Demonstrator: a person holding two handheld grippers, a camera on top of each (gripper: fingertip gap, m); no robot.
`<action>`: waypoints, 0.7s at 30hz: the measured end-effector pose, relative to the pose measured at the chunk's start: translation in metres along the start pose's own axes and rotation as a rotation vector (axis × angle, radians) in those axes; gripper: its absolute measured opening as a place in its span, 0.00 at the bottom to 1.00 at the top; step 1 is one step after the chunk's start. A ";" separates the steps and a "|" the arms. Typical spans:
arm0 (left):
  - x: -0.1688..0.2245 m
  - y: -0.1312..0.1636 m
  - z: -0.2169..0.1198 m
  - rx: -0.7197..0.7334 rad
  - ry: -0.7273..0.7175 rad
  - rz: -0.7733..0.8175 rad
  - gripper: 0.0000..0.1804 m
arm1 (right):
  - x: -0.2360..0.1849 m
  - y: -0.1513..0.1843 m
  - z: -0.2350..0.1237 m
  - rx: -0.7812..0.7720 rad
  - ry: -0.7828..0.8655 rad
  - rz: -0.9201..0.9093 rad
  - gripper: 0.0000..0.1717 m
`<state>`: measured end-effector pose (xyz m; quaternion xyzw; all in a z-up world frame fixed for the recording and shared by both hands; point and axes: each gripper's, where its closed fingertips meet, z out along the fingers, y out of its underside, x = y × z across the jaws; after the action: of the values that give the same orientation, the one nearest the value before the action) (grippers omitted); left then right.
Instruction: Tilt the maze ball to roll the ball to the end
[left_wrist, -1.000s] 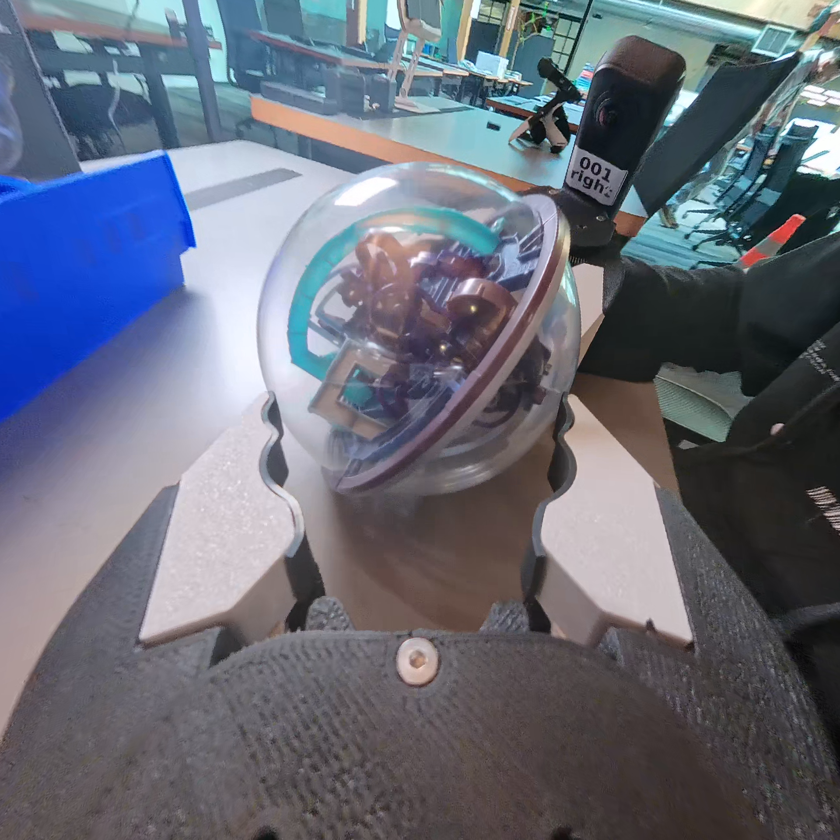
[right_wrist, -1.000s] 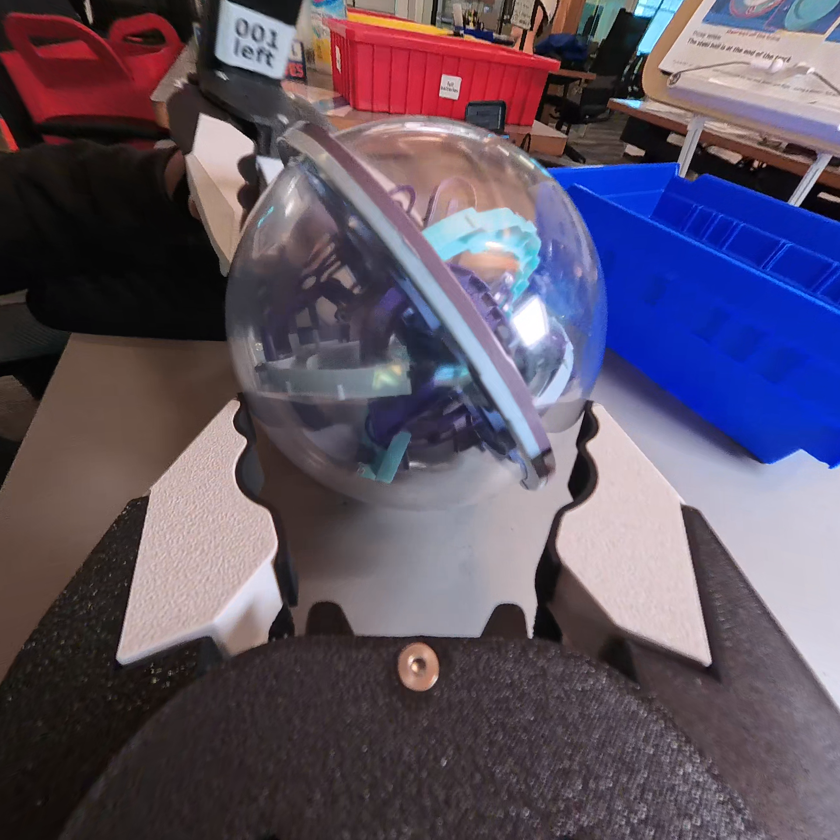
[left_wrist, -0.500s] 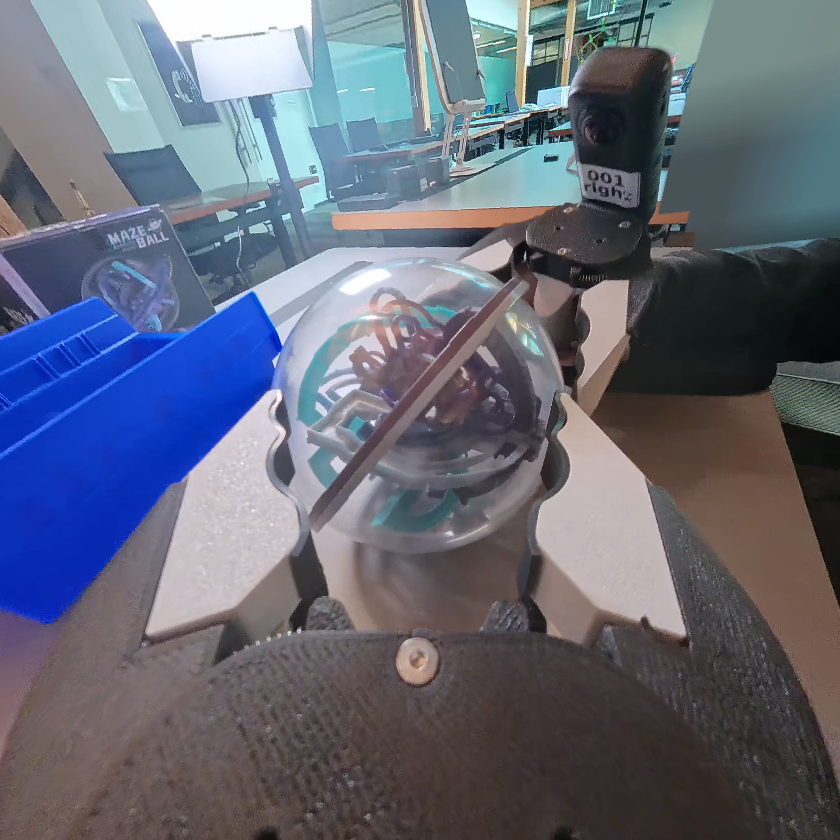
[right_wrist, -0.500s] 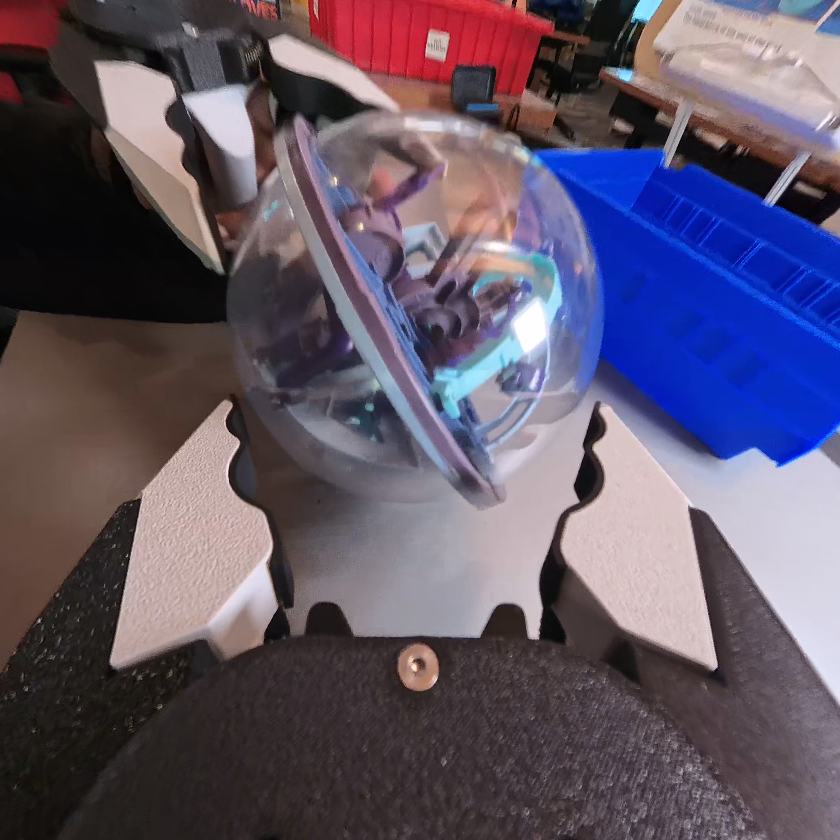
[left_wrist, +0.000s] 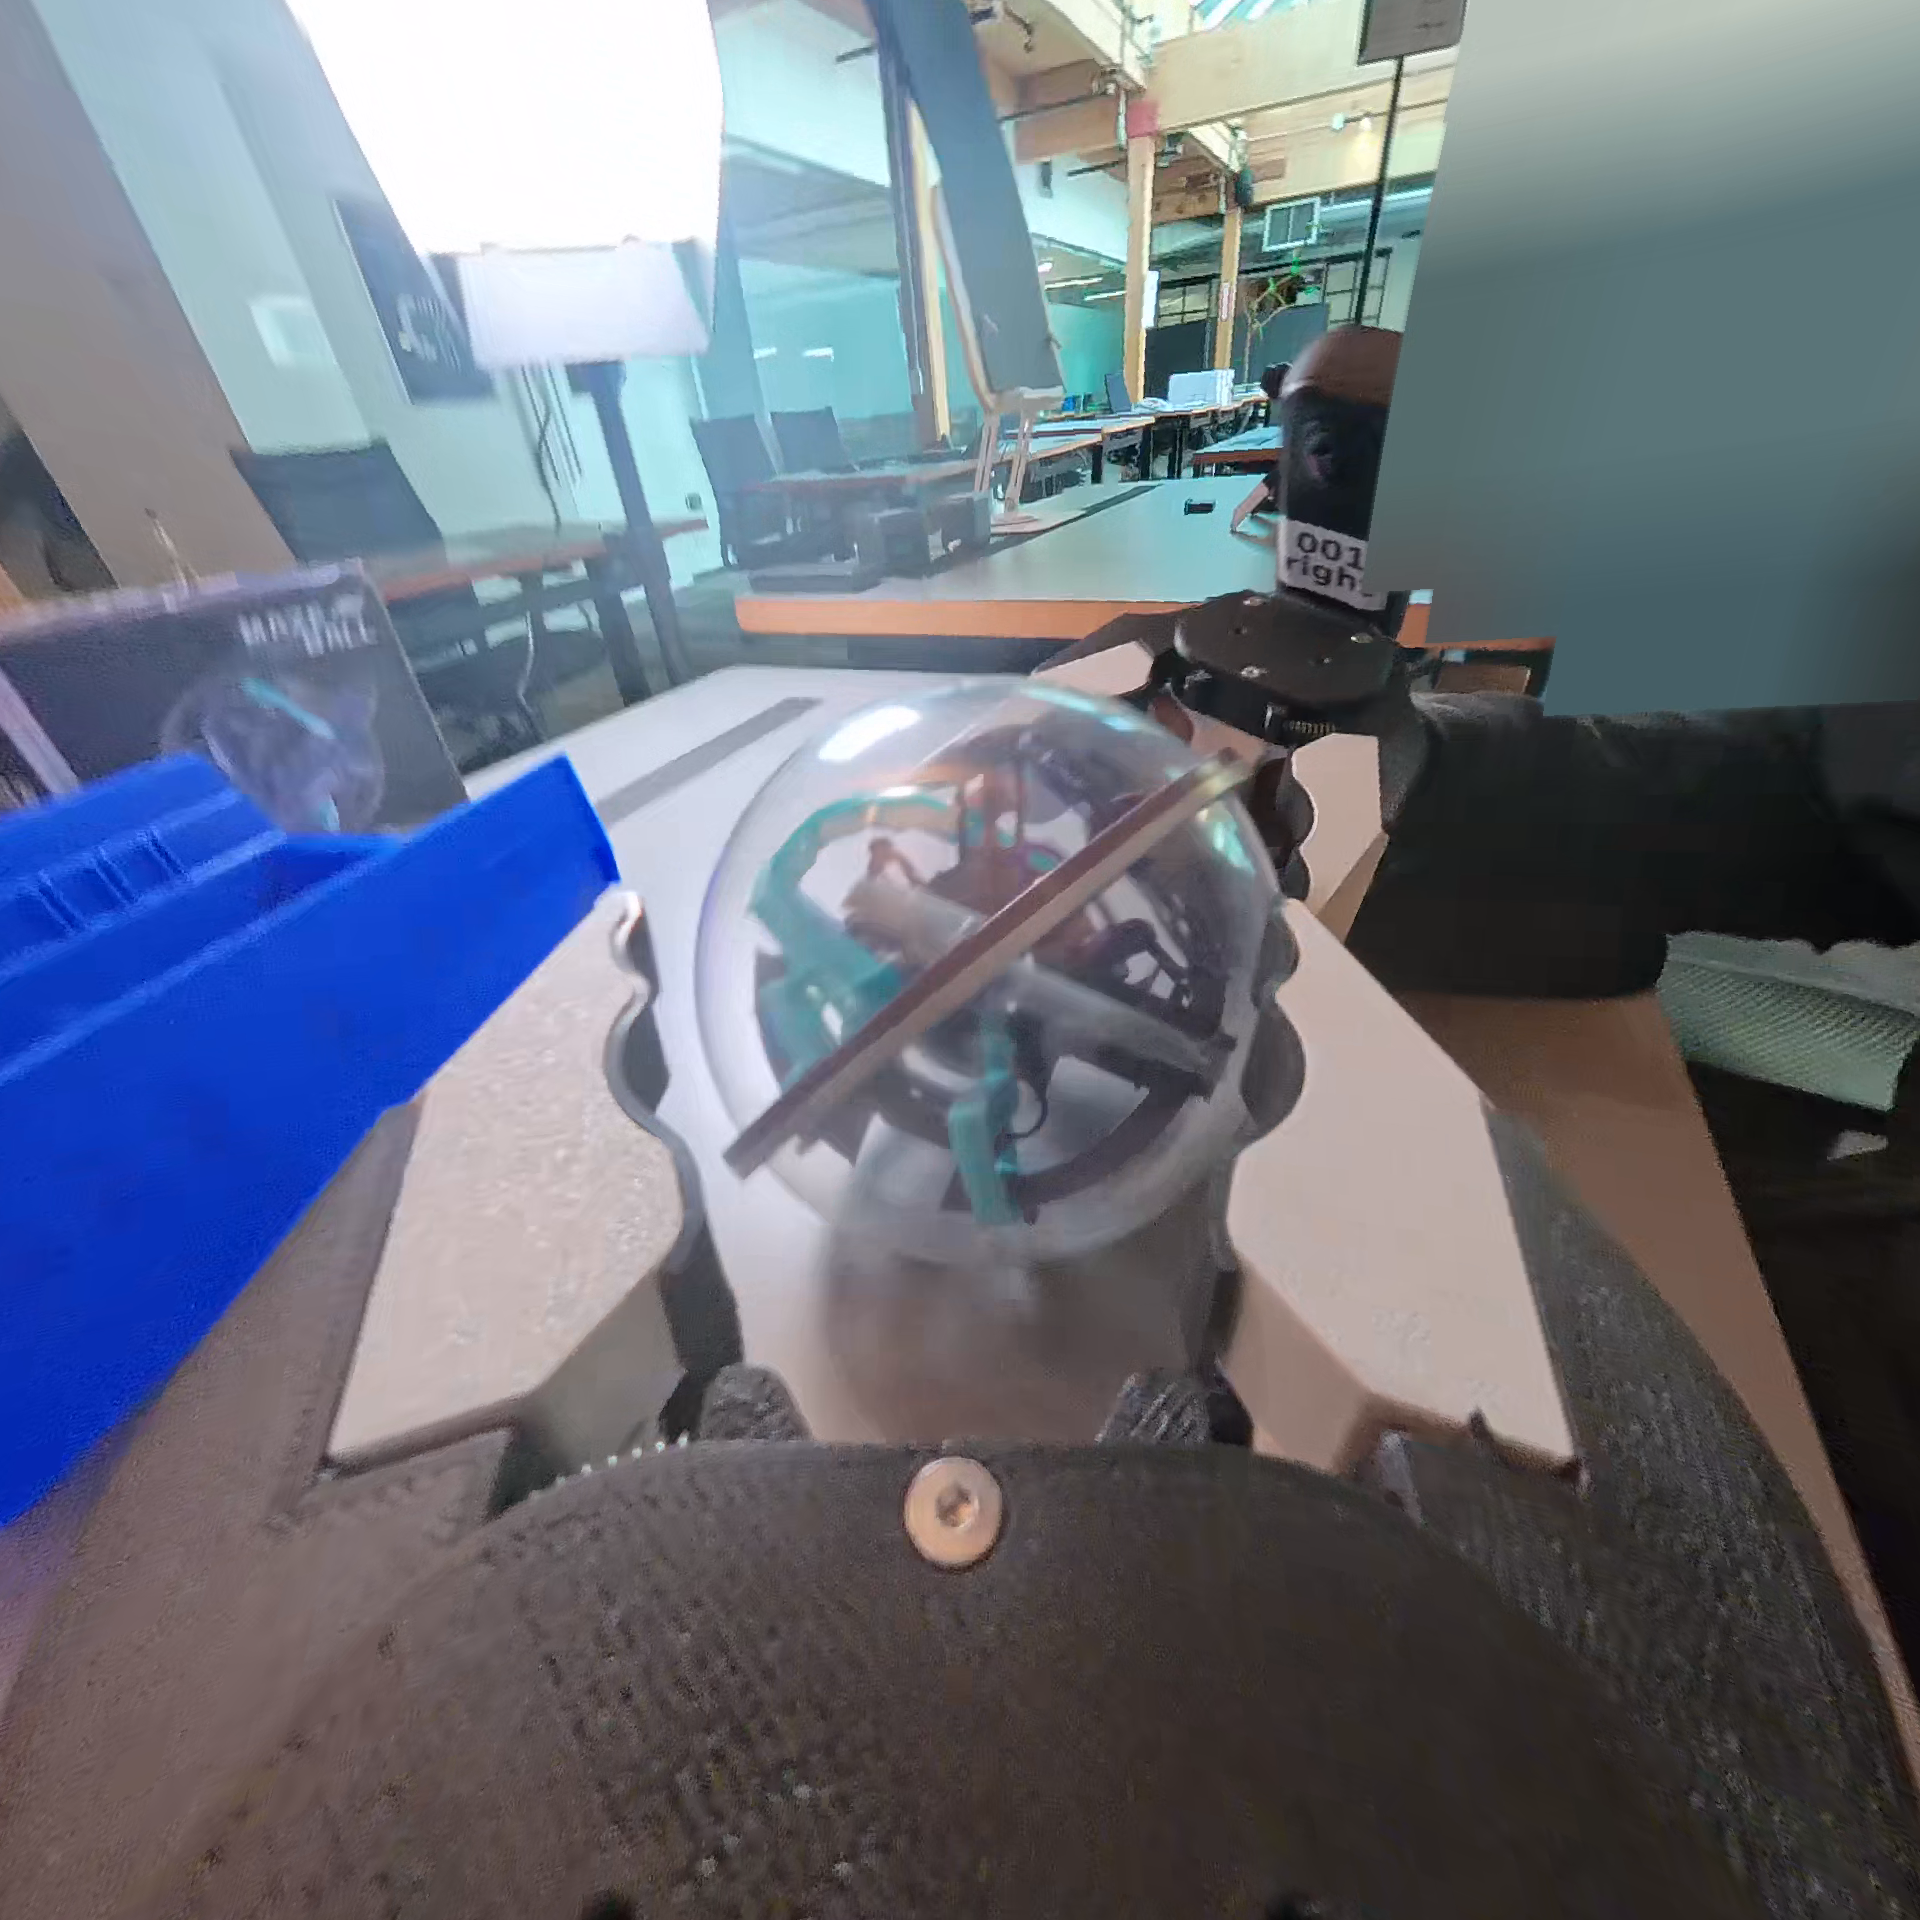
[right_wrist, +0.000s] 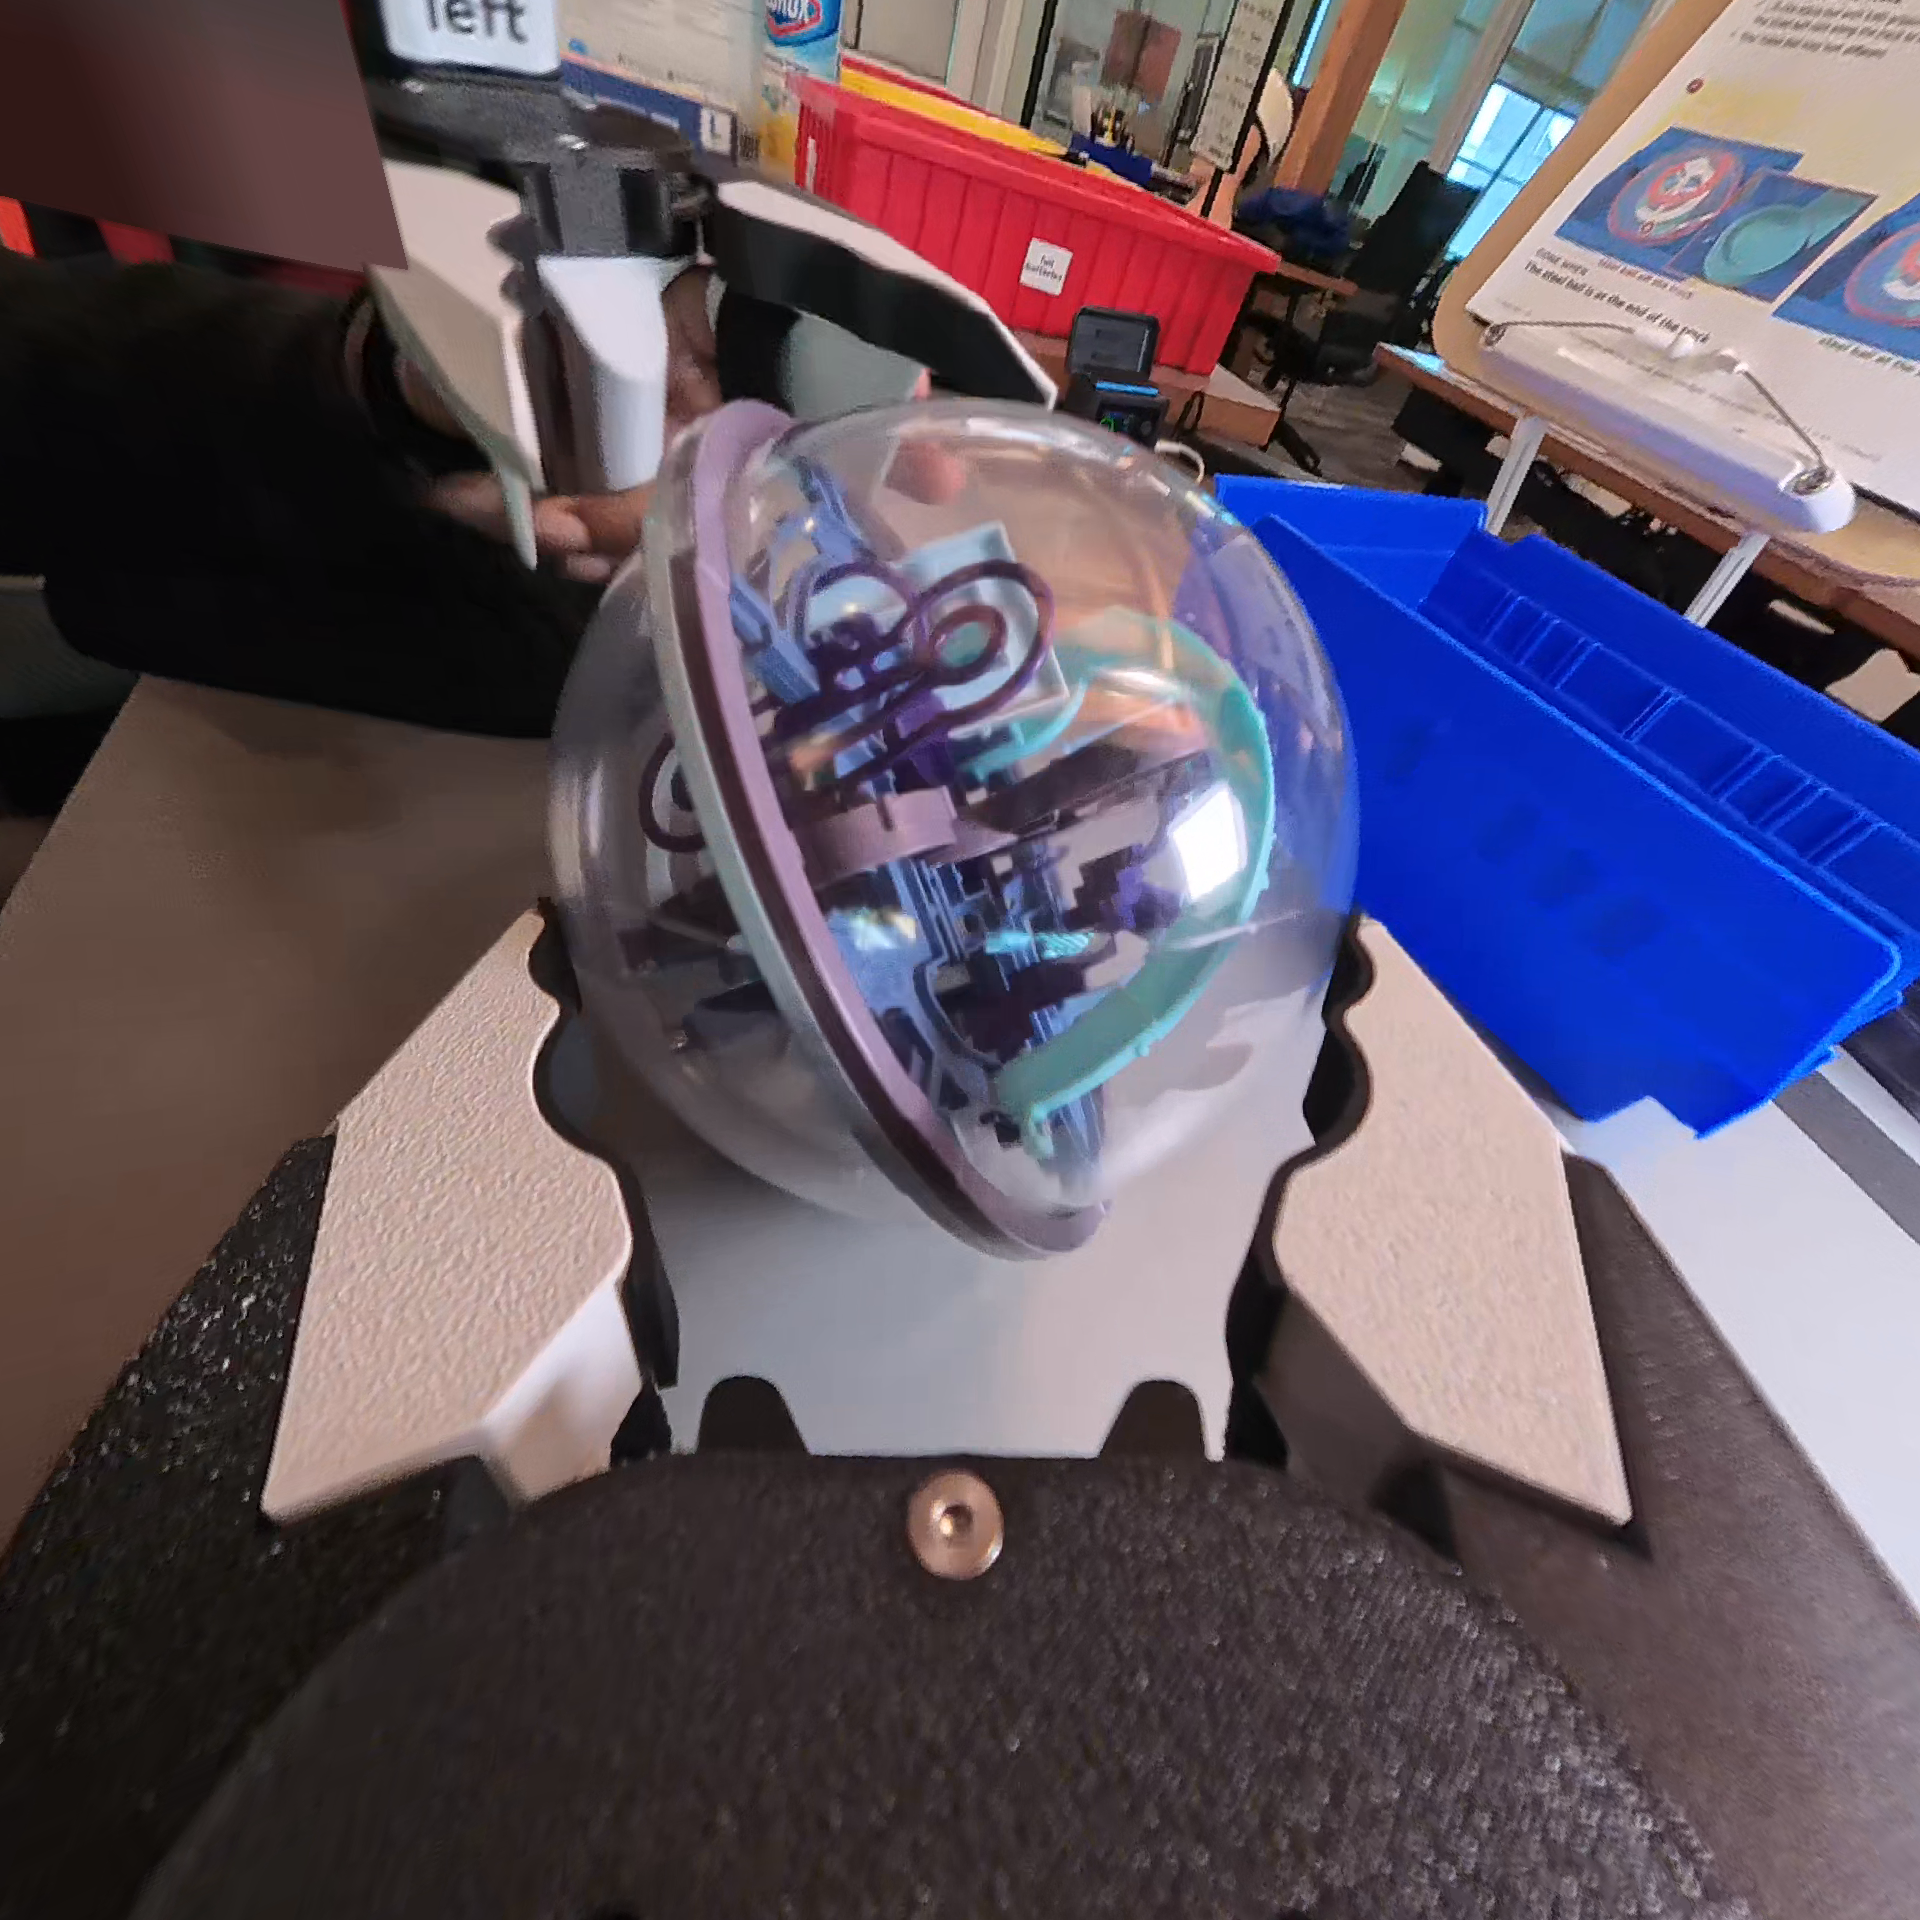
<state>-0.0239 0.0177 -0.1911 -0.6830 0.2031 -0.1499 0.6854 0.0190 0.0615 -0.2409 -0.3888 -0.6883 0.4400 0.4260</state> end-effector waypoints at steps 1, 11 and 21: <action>-0.004 0.006 -0.001 -0.018 0.006 -0.052 0.67 | 0.000 0.003 -0.001 -0.010 -0.005 -0.003 0.81; 0.011 0.036 0.014 -0.157 0.071 -0.078 0.71 | -0.007 0.022 0.002 -0.106 -0.042 -0.043 0.80; 0.014 0.030 0.012 -0.135 0.035 0.024 0.70 | -0.009 0.029 0.005 -0.150 -0.033 -0.064 0.78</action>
<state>-0.0081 0.0225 -0.2221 -0.7225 0.2327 -0.1395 0.6359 0.0217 0.0612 -0.2717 -0.3900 -0.7383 0.3799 0.3981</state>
